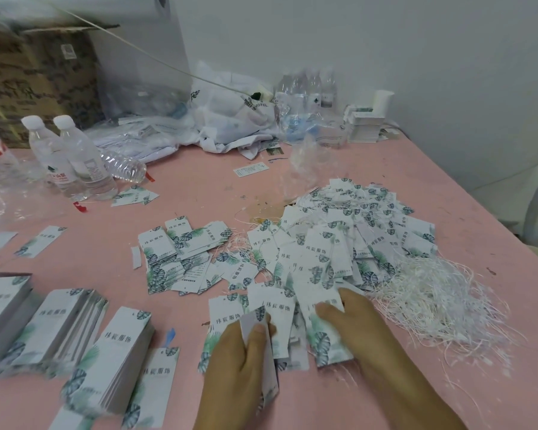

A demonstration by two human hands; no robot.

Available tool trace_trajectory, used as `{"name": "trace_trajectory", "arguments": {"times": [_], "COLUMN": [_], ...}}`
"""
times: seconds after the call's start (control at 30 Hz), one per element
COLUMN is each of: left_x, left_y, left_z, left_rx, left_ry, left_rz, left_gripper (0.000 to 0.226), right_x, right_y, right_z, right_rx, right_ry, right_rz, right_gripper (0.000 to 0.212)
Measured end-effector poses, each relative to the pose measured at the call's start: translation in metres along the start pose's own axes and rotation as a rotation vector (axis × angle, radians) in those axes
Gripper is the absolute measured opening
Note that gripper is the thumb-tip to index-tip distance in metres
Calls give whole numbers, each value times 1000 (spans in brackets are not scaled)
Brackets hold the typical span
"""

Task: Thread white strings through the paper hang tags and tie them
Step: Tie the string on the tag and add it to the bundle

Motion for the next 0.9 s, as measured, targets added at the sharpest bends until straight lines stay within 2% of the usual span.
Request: {"name": "trace_trajectory", "arguments": {"times": [0.1, 0.17, 0.27, 0.4, 0.47, 0.6, 0.73, 0.77, 0.83, 0.9], "left_x": [0, 1, 2, 3, 2, 6, 8, 7, 7, 12], "left_y": [-1, -1, 0, 1, 1, 3, 4, 6, 12, 19], "left_z": [1, 0, 1, 1, 1, 1, -4, -6, -14, -23], "left_rx": [-11, -6, 0, -17, -25, -18, 14, 33, 93, 132], "left_ry": [23, 44, 54, 91, 109, 103, 147, 153, 156, 196], "left_rz": [6, 9, 8, 13, 13, 23, -3, -15, -53, -73], "left_gripper": [31, 36, 45, 44, 44, 48, 40, 35, 29, 36], "right_x": [-21, -16, 8, 7, -2, 9, -41, -53, -61, -53], "right_y": [8, 13, 15, 20, 23, 26, 23, 21, 16, 17], "right_z": [-11, -15, -13, 7, 7, 11, 9, 5, -6, -19], "right_rx": [7, 22, 3, -112, -153, -256, -200, -169, -65, 28], "right_ry": [128, 156, 196, 593, 581, 535, 373, 389, 501, 588], "right_rz": [-27, 5, 7, -110, -117, 22, -179, -183, -53, 134], "right_gripper": [8, 6, 32, 41, 36, 9, 20, 19, 12, 2]}}
Point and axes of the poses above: each hand's wrist, its own y-axis away from the middle knuckle, its own x-axis out of the palm, z = x × y, the point moved 8 cm from there along -y, towards the middle knuckle, and after that the axes turned 6 degrees about z, right-handed, at the moved point
